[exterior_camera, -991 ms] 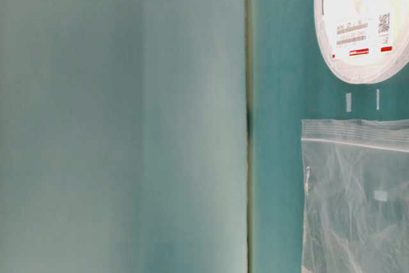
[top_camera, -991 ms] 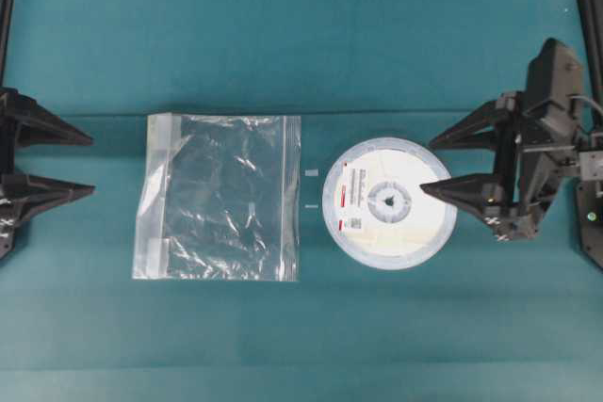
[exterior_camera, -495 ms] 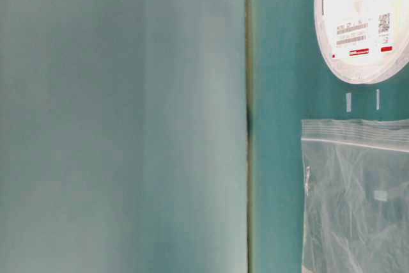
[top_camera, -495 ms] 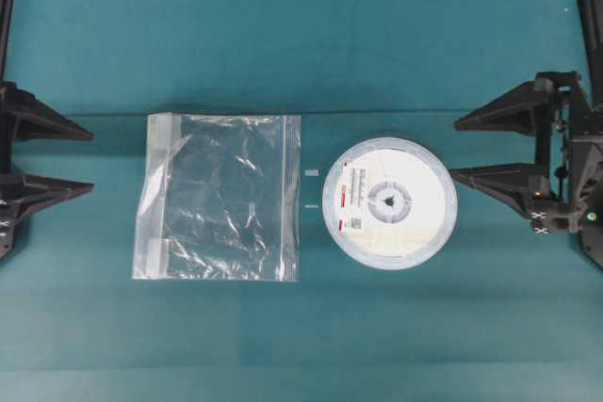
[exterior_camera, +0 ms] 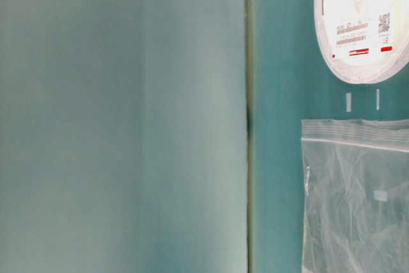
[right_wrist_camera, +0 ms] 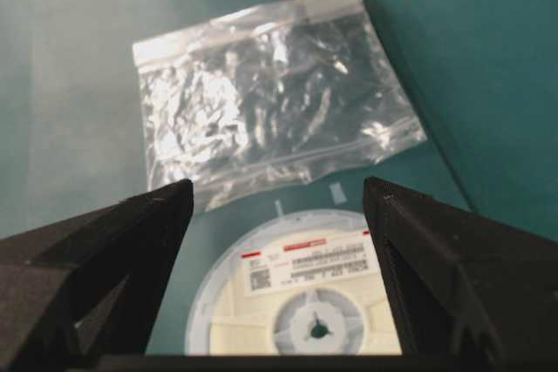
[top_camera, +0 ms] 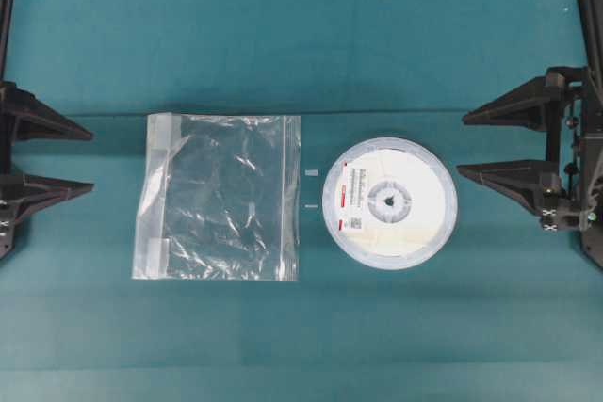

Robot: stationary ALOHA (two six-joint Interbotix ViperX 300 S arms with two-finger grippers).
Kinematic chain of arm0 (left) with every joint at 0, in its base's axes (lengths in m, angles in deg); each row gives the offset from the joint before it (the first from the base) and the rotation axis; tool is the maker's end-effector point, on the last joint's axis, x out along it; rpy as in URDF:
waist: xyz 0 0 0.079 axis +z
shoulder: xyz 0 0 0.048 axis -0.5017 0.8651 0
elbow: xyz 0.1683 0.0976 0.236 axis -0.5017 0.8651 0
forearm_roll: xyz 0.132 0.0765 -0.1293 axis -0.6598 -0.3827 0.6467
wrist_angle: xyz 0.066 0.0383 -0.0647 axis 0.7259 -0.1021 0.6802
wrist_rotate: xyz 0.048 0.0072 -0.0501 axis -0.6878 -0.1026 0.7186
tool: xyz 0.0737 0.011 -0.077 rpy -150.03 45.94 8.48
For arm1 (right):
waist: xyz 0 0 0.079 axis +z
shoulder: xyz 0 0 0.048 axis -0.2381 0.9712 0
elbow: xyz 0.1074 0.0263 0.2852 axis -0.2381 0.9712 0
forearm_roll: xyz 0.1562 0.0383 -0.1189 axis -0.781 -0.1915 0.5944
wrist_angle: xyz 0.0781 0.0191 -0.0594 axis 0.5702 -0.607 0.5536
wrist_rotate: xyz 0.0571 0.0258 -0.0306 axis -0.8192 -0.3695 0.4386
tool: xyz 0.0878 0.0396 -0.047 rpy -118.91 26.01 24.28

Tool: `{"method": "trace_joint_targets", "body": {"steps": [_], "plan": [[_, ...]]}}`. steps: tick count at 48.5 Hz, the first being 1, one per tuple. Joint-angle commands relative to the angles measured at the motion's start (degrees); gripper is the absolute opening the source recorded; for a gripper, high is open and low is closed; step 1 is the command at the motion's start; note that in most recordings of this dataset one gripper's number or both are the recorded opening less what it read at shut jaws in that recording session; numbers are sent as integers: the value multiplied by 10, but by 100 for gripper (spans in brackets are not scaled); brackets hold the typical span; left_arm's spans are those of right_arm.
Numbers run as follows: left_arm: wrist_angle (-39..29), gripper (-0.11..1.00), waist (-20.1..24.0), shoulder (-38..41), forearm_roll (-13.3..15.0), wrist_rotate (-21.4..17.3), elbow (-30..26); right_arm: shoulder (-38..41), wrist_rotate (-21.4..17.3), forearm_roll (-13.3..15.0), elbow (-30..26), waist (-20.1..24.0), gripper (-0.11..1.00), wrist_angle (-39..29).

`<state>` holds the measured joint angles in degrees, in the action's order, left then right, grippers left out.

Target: Take out the reel from the clear zip bag.

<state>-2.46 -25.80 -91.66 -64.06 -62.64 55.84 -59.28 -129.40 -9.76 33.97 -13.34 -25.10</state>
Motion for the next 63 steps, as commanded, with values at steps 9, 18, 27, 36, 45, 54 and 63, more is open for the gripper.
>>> {"method": "trace_joint_targets", "body": {"steps": [9, 18, 27, 36, 45, 54, 63], "plan": [[5, 88, 0, 4, -2, -1, -16, 2, 8, 3, -4, 2, 89, 2], [5, 88, 0, 4, -2, -1, -15, 1, 8, 3, -4, 2, 89, 3], [5, 88, 0, 4, -2, -1, -15, 1, 8, 3, 0, 2, 89, 3], [5, 88, 0, 4, -1, 0, -15, 1, 8, 3, 2, 1, 89, 2], [5, 88, 0, 4, -2, 0, -15, 1, 7, 3, 3, 2, 89, 3], [5, 88, 0, 5, -2, 1, -12, 1, 7, 3, 4, 2, 89, 2], [5, 88, 0, 4, -2, 3, -12, 2, 7, 3, 5, 2, 89, 3]]}}
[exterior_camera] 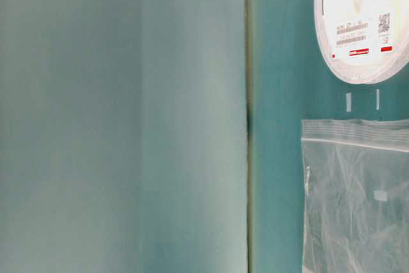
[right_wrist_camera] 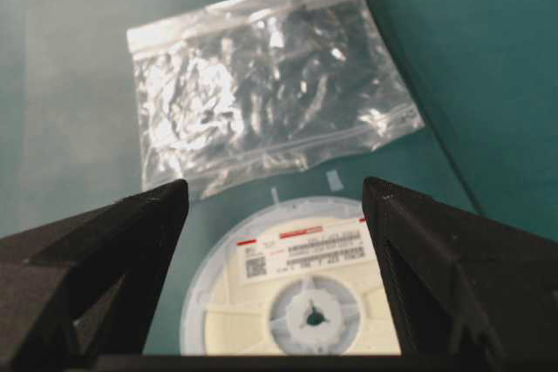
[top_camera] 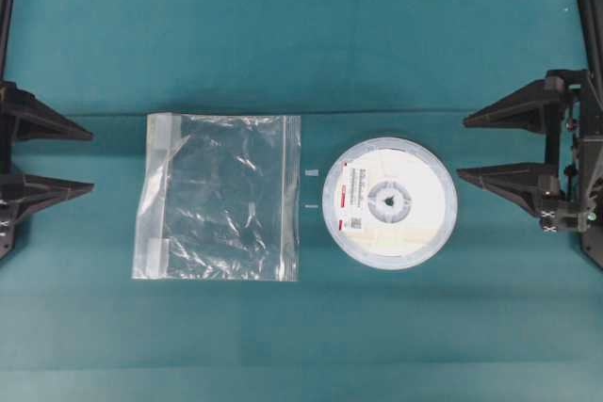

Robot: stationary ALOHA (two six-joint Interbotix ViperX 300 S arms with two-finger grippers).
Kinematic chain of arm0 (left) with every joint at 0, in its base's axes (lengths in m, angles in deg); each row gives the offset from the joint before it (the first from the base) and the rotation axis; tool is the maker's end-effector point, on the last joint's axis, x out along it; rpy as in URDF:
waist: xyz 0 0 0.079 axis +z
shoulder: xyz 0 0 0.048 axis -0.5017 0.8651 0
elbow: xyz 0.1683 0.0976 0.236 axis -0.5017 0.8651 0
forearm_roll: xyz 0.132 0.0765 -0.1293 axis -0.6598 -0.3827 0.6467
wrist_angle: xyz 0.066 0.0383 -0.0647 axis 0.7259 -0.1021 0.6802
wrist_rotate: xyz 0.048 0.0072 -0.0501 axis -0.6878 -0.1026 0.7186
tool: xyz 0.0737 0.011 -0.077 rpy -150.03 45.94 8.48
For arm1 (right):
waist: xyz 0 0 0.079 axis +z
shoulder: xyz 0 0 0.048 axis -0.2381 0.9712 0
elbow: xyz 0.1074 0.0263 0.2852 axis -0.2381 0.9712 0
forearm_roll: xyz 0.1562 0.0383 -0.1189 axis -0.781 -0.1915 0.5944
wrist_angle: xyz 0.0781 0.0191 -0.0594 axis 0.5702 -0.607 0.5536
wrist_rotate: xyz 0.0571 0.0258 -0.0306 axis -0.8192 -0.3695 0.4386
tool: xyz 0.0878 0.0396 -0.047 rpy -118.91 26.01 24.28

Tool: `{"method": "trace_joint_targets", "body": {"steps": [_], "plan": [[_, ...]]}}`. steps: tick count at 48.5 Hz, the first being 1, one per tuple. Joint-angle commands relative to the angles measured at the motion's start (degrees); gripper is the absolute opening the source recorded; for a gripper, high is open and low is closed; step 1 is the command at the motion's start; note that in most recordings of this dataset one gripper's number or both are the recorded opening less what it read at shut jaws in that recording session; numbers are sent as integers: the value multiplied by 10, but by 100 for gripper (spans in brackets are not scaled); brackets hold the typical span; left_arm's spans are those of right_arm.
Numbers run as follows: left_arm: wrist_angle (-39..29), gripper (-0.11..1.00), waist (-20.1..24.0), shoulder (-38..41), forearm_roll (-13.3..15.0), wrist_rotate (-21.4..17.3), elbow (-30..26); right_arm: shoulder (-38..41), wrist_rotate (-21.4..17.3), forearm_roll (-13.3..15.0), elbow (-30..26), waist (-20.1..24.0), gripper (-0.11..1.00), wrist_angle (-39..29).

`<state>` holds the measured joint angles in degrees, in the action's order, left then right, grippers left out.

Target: Take out the reel from the clear zip bag.

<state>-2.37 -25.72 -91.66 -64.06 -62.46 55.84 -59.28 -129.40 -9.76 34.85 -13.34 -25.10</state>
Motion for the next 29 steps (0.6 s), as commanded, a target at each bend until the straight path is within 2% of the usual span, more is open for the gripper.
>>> {"method": "trace_joint_targets", "body": {"steps": [1, 29], "plan": [[4, 88, -1, 5, -1, 1, -12, 1, 7, 3, -4, 2, 89, 2], [4, 88, -1, 5, -1, 2, -11, 1, 5, 3, 0, 2, 89, 2]]}}
